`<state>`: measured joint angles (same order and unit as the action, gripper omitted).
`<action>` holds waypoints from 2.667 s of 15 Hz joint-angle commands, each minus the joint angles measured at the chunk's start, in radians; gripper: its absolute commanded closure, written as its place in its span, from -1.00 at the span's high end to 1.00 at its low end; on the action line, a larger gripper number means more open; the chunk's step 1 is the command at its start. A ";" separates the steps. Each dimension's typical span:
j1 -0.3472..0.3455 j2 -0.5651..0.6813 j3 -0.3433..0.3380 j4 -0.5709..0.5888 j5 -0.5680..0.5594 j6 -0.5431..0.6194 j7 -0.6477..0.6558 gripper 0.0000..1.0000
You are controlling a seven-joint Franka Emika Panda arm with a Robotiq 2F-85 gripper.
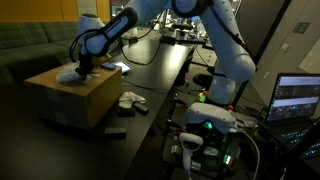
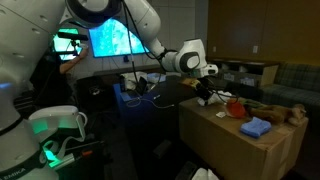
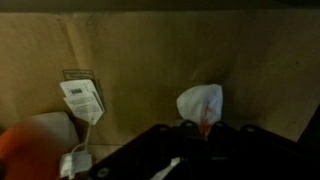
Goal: Put the white towel on the table, then the blue sponge on the box, the right duster on the table, the moose doll on the box, the duster on the table, the turnip plushie on the box, the plastic on the table and finally the first left duster on the box
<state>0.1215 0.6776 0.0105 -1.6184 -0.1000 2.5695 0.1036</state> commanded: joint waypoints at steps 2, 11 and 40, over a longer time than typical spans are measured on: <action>-0.054 -0.116 0.060 -0.097 0.056 -0.051 -0.114 -0.77; -0.159 -0.365 0.137 -0.335 0.194 -0.175 -0.394 -0.79; -0.076 -0.053 0.029 -0.706 0.103 0.316 -0.276 -0.81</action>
<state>-0.0013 0.5487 0.0742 -2.3595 0.0386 2.7907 -0.2863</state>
